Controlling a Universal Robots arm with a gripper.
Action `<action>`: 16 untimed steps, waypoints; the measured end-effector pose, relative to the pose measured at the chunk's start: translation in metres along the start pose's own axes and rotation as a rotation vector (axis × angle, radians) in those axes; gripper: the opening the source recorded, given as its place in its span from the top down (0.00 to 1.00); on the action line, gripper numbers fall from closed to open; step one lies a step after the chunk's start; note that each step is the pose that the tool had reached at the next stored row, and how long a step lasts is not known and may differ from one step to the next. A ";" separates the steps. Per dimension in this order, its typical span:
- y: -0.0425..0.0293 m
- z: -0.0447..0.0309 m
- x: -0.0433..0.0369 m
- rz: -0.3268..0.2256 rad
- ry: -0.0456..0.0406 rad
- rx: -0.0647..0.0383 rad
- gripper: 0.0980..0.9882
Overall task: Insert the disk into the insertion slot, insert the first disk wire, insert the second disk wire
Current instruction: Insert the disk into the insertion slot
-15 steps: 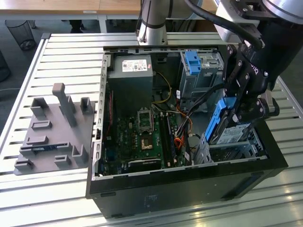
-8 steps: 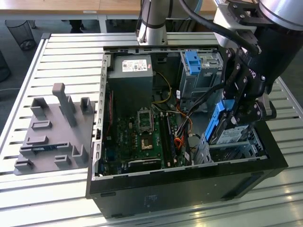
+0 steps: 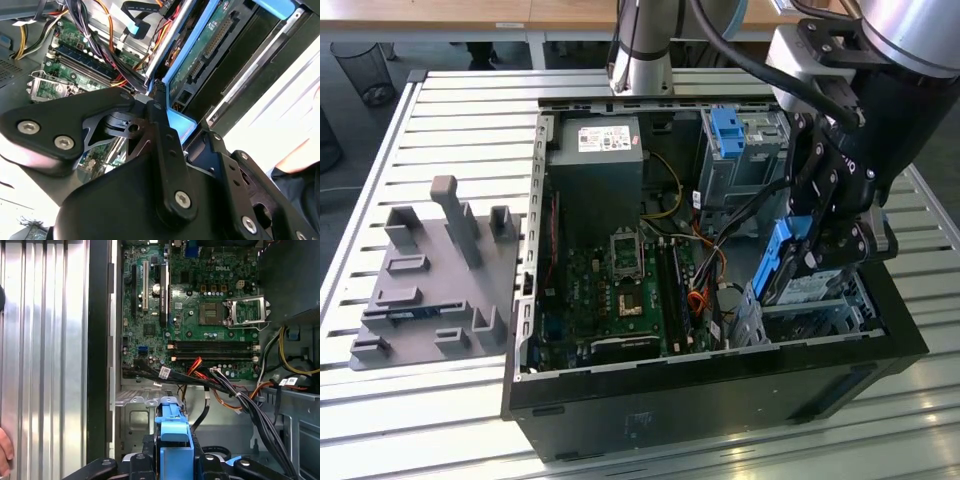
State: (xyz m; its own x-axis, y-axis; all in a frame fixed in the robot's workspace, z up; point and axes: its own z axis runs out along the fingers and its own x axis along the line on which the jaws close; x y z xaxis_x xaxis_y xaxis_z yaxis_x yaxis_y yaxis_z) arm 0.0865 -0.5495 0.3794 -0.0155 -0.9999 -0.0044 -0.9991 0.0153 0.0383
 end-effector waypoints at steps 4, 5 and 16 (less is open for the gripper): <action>-0.0001 0.0027 0.0000 0.000 0.0000 0.000 0.70; -0.0001 0.0034 0.0000 0.000 -0.0001 0.000 0.70; -0.0004 0.0114 0.0001 0.000 0.0000 -0.003 0.70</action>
State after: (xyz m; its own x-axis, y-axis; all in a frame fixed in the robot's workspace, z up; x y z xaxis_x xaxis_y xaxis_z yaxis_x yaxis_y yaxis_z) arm 0.0865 -0.5496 0.3680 -0.0155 -0.9999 -0.0044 -0.9990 0.0153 0.0408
